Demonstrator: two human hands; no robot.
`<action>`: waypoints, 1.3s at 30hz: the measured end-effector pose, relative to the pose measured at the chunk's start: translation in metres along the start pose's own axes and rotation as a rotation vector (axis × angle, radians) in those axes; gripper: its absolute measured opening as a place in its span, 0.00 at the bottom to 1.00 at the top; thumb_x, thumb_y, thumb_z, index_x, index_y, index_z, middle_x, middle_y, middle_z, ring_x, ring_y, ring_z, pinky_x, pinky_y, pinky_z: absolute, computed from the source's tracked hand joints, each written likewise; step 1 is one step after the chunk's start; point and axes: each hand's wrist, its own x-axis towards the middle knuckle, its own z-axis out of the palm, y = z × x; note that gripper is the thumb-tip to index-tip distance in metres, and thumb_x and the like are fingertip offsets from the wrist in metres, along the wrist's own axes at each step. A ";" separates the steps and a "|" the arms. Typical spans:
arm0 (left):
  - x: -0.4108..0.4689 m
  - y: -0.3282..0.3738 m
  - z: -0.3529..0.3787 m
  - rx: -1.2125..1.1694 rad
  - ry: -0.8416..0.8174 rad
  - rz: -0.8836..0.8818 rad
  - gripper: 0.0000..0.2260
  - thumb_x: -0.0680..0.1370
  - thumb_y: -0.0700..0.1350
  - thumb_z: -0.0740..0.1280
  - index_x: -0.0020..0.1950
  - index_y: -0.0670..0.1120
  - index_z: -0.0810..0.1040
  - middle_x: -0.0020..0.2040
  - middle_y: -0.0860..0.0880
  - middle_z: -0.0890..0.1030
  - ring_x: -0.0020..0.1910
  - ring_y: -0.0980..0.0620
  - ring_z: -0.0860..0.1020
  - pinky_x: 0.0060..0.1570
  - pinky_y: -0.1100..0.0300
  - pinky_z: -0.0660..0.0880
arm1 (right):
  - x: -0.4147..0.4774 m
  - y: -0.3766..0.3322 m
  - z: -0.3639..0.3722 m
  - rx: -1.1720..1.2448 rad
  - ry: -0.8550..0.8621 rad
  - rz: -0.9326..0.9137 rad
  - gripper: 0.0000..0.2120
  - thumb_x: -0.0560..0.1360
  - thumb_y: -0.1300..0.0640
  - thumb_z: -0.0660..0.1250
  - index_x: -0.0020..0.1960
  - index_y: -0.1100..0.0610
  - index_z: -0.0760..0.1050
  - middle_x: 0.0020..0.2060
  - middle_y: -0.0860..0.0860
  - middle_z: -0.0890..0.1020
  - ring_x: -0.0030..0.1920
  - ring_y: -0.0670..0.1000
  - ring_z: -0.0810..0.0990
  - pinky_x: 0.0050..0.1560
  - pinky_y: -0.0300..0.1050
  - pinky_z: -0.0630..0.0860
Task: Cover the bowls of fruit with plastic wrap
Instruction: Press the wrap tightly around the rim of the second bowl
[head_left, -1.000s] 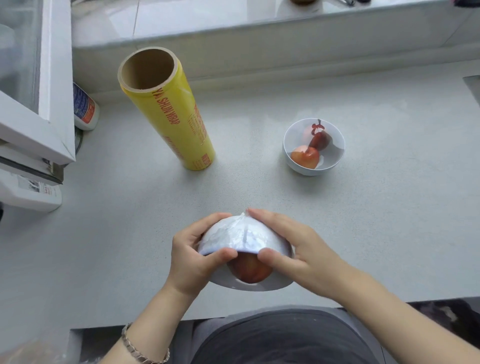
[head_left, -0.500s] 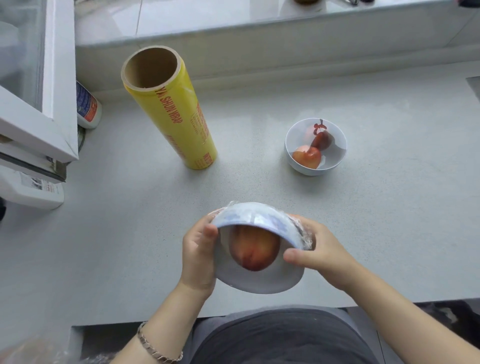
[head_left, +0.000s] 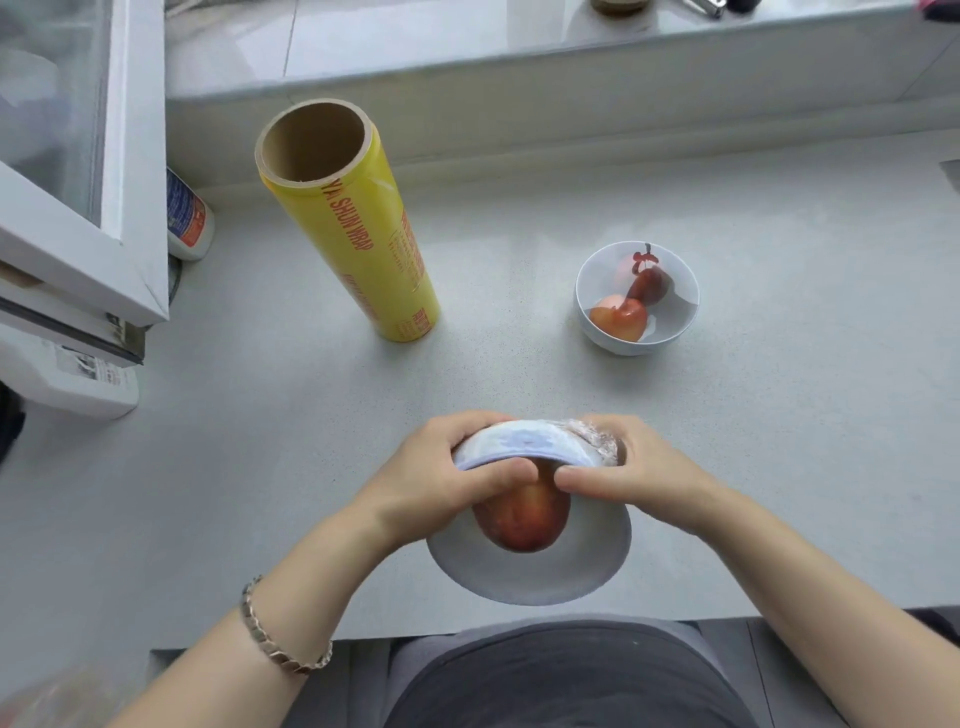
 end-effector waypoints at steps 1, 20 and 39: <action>-0.002 -0.002 0.002 -0.017 0.054 0.028 0.17 0.60 0.61 0.70 0.46 0.58 0.80 0.44 0.60 0.83 0.46 0.61 0.80 0.48 0.68 0.73 | 0.001 -0.003 -0.002 -0.010 -0.002 -0.003 0.19 0.57 0.46 0.73 0.45 0.52 0.80 0.39 0.45 0.82 0.42 0.42 0.79 0.44 0.34 0.74; -0.026 -0.025 0.022 -0.096 0.244 0.074 0.25 0.53 0.72 0.72 0.47 0.68 0.79 0.48 0.64 0.82 0.49 0.62 0.79 0.51 0.69 0.73 | 0.011 -0.029 0.009 -0.012 0.228 0.141 0.13 0.77 0.60 0.61 0.34 0.57 0.68 0.25 0.50 0.69 0.21 0.41 0.65 0.25 0.28 0.63; -0.027 -0.027 0.019 -0.056 0.167 0.043 0.20 0.58 0.59 0.73 0.48 0.71 0.78 0.51 0.63 0.82 0.52 0.62 0.79 0.53 0.69 0.72 | 0.004 -0.006 -0.012 0.290 -0.057 0.160 0.12 0.61 0.51 0.77 0.26 0.54 0.78 0.25 0.46 0.75 0.29 0.44 0.70 0.34 0.32 0.69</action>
